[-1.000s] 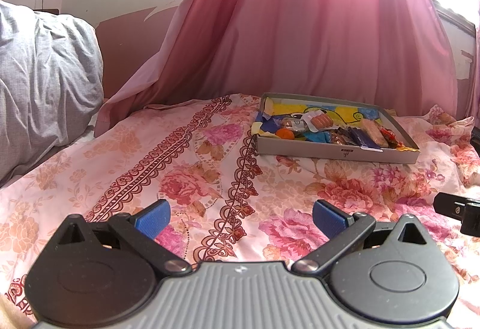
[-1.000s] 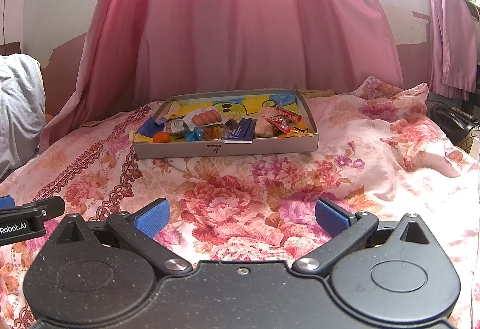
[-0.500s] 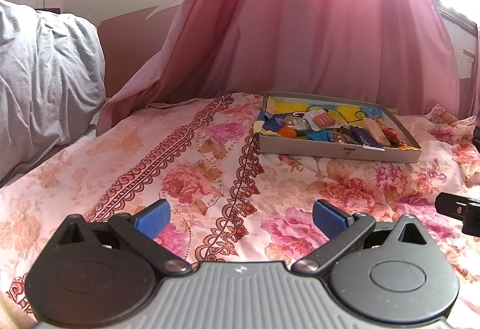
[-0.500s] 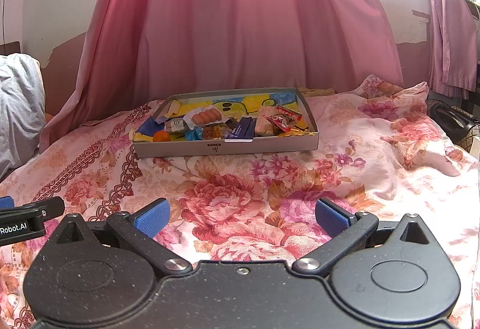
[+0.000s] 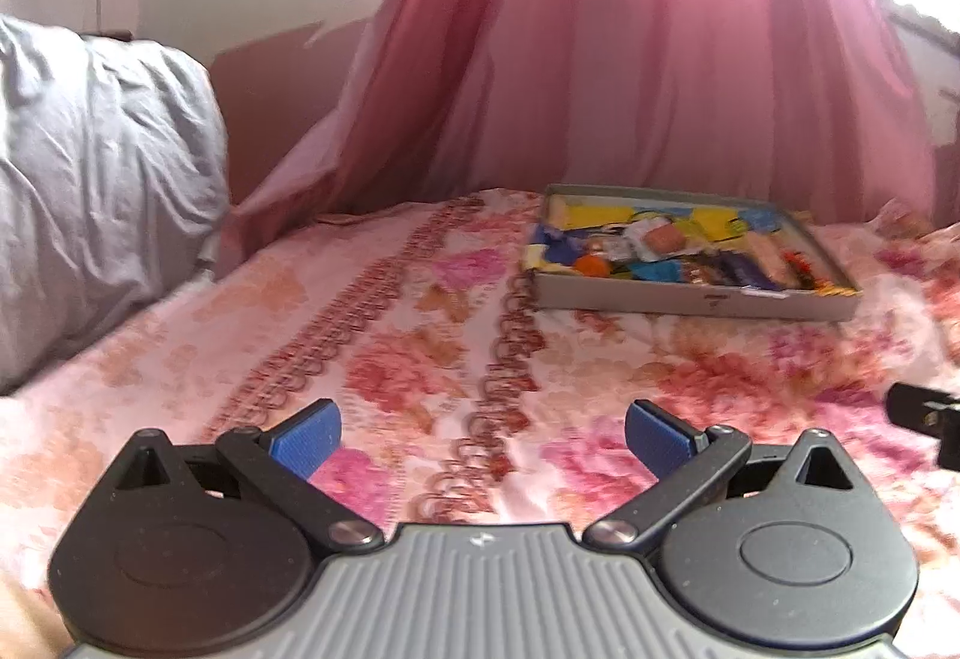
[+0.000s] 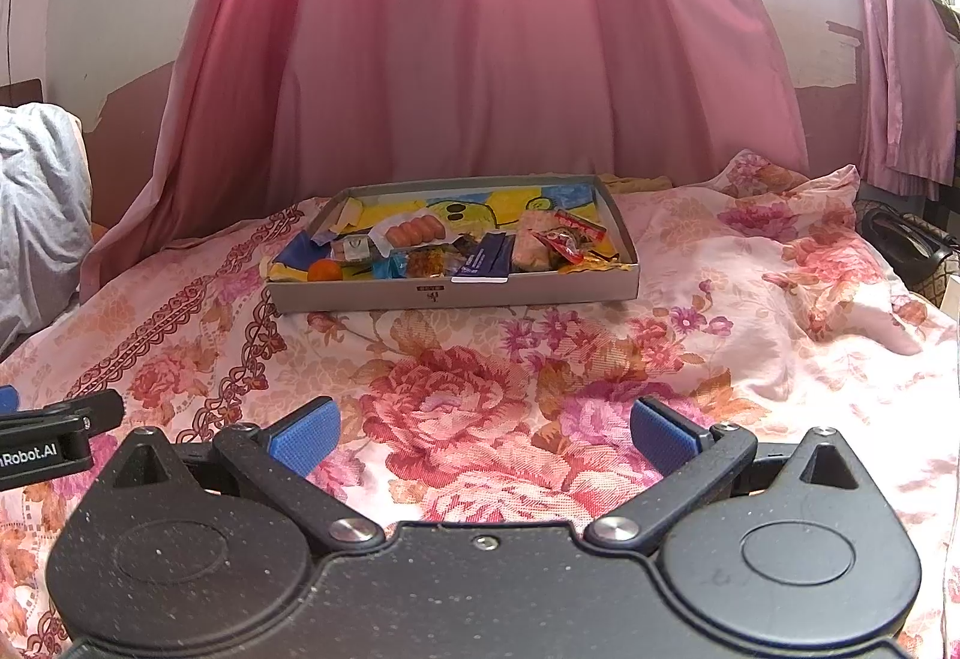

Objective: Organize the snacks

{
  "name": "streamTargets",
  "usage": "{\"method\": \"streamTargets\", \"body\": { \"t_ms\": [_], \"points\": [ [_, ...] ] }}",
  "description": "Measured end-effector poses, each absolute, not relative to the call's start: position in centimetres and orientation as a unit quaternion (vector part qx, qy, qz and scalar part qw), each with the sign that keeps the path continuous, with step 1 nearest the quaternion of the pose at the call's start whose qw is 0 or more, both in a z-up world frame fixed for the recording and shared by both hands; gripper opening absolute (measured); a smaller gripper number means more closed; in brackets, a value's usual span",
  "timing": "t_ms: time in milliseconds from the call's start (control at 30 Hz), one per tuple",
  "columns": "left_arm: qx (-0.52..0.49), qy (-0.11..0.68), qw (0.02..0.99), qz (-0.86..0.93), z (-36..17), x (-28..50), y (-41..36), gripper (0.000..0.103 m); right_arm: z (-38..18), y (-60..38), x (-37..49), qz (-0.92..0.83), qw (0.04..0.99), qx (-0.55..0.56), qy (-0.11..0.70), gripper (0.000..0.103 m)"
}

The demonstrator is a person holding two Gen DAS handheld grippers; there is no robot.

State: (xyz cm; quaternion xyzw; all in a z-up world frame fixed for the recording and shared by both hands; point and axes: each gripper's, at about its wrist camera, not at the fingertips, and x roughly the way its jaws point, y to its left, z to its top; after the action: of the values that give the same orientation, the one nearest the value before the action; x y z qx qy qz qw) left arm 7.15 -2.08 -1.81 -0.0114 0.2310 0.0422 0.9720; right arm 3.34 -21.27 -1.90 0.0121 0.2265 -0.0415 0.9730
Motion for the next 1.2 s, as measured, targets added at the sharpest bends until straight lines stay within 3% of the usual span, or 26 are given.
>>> {"method": "streamTargets", "body": {
  "t_ms": [1200],
  "points": [
    [0.020,0.243,0.968,0.050,-2.18,7.36,-2.86,0.103,-2.04,-21.08,3.71,-0.044,0.969,0.008,0.243,0.102]
  ]
}}
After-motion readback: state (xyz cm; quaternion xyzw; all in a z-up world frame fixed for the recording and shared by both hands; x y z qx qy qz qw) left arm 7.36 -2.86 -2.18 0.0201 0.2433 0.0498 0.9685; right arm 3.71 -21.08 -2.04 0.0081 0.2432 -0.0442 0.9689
